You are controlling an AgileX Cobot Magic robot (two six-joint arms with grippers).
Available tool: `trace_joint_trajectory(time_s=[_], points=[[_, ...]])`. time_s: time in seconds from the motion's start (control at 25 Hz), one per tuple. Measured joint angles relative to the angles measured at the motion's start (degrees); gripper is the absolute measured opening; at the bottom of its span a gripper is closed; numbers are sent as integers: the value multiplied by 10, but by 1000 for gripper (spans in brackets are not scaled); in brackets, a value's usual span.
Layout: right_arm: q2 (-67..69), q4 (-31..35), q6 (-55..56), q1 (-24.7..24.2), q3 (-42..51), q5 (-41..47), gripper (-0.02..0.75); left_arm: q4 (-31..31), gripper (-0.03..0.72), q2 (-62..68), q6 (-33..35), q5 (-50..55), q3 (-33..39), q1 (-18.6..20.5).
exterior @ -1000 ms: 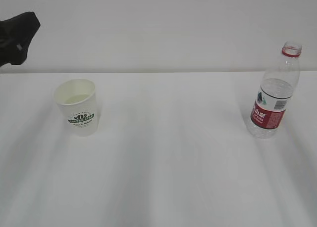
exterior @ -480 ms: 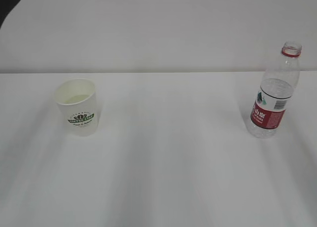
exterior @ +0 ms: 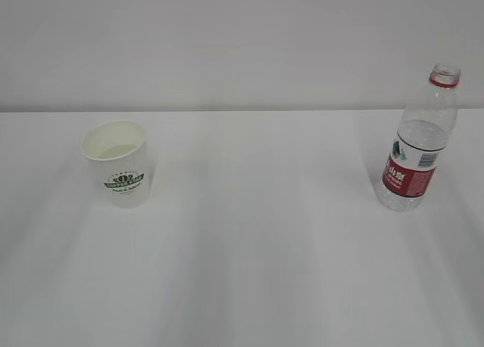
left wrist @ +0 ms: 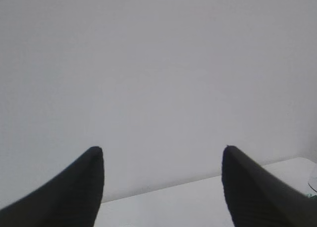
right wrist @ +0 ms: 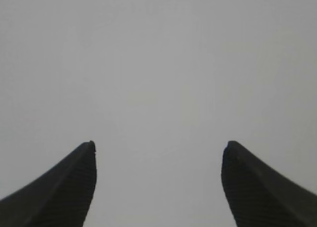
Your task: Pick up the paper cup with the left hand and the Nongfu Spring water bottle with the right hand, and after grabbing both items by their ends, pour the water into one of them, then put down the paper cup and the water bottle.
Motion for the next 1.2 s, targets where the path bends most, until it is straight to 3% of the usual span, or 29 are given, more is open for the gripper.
trace_joint_trajectory(time_s=[0.48, 1.2], points=[[-141, 3, 0, 0, -17, 173, 593, 3, 541, -117, 0, 173, -4, 0], [-263, 6, 1, 0, -71, 454, 592, 9, 538, -240, 0, 573, -116, 0]])
